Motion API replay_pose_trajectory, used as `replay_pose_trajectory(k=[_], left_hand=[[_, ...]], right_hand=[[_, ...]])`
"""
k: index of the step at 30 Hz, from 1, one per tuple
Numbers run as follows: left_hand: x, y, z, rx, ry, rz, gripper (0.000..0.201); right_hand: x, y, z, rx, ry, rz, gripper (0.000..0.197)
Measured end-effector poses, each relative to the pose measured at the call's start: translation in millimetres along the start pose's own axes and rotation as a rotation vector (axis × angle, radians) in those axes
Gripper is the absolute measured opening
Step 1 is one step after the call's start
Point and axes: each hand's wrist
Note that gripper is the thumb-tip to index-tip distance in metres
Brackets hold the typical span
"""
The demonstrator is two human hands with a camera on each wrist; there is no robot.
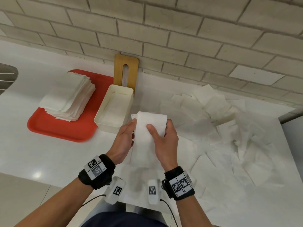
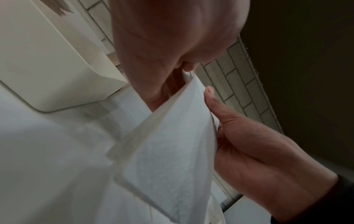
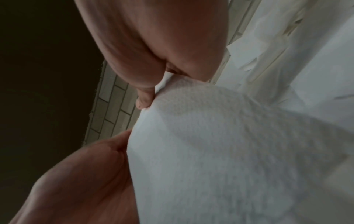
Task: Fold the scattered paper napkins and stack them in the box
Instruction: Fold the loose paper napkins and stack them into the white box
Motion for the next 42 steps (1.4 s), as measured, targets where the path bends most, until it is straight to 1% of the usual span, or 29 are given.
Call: replay_pose_trajectory(k=[3,5,6,8,9,10,11,13,14,15,19,25,28,30,32,34,37,38,39,40,42], left_hand=[[8.1,-18.4,17.3,-0.068,0.062,-0.071,0.054],[11.3,-34.6,25.9,-0.159,0.139,-0.094,0.046],[11.6,-42.8,30.2,-0.216,0.180,-0.089,0.040],[11.5,-62.1,36.7,-0.273,0.223,-0.053,0.033],[12.1,-72.2,39.7,-0.290,0.240,-0.048,0.035],[12.4,-81.6,42.9,-0.317,0.238,-0.050,0.038],[13.1,-90.8,45.3,-0.330,0.231,-0.064,0.040],[17.0,-107.1,50.6,-0.298,0.230,-0.105,0.035],[18.7,-113.8,54.1,-0.288,0.225,-0.124,0.034],[20.0,-119.5,58.1,-0.284,0.218,-0.140,0.035],[26.1,-139.9,75.8,-0.266,0.214,-0.201,0.038],[23.8,-166.8,91.5,-0.256,0.196,-0.259,0.044],[18.6,-171.6,99.8,-0.248,0.190,-0.287,0.049],[16.6,-171.0,105.3,-0.280,0.213,-0.312,0.046],[9.3,-169.9,106.7,-0.418,0.261,-0.294,0.037],[-1.5,-171.5,107.0,-0.555,0.299,-0.249,0.033],[-17.9,-173.3,112.1,-0.552,0.306,-0.164,0.031],[-22.4,-173.5,116.7,-0.533,0.304,-0.133,0.027],[-27.6,-173.5,122.4,-0.519,0.302,-0.107,0.023],[-36.3,-175.6,127.2,-0.518,0.296,-0.084,0.019],[-59.5,-182.6,133.7,-0.578,0.265,-0.076,0.016]], right_hand=[[-5.7,28.7,-10.0,-0.003,-0.030,0.049,0.027],[-8.3,48.9,-17.2,0.027,-0.057,0.075,0.028],[-9.7,58.7,-20.8,0.050,-0.073,0.091,0.031],[-15.3,73.8,-25.6,0.099,-0.113,0.163,0.047],[-19.1,78.6,-27.6,0.119,-0.130,0.193,0.055],[-23.3,82.2,-30.1,0.110,-0.127,0.187,0.057],[-27.1,85.0,-33.6,0.055,-0.111,0.148,0.052],[-32.5,90.0,-36.3,-0.073,-0.093,0.036,0.032],[-34.9,92.8,-37.0,-0.111,-0.099,0.009,0.025],[-36.9,96.0,-37.5,-0.141,-0.102,-0.003,0.022],[-41.1,111.2,-43.8,-0.188,-0.130,-0.025,0.021],[-49.1,129.8,-59.9,-0.146,-0.140,-0.068,0.019],[-57.2,133.3,-71.5,-0.098,-0.150,-0.054,0.018],[-63.8,138.5,-77.2,-0.052,-0.159,-0.025,0.017],[-68.1,147.3,-80.1,-0.026,-0.184,0.014,0.018],[-69.8,157.3,-77.4,0.011,-0.217,0.047,0.022],[-64.4,168.8,-61.4,0.146,-0.259,0.065,0.045],[-61.4,171.1,-53.0,0.187,-0.282,0.054,0.047],[-58.6,172.5,-43.0,0.221,-0.302,0.037,0.044],[-56.6,173.6,-32.4,0.260,-0.307,0.021,0.036],[-56.1,174.8,-11.9,0.348,-0.250,0.026,0.020]])
Point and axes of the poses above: each hand's wrist, its own x-axis away from the middle knuckle, its own y-axis out of the palm, z = x × y, and after that the axes turned 15 degrees about -z, right-handed
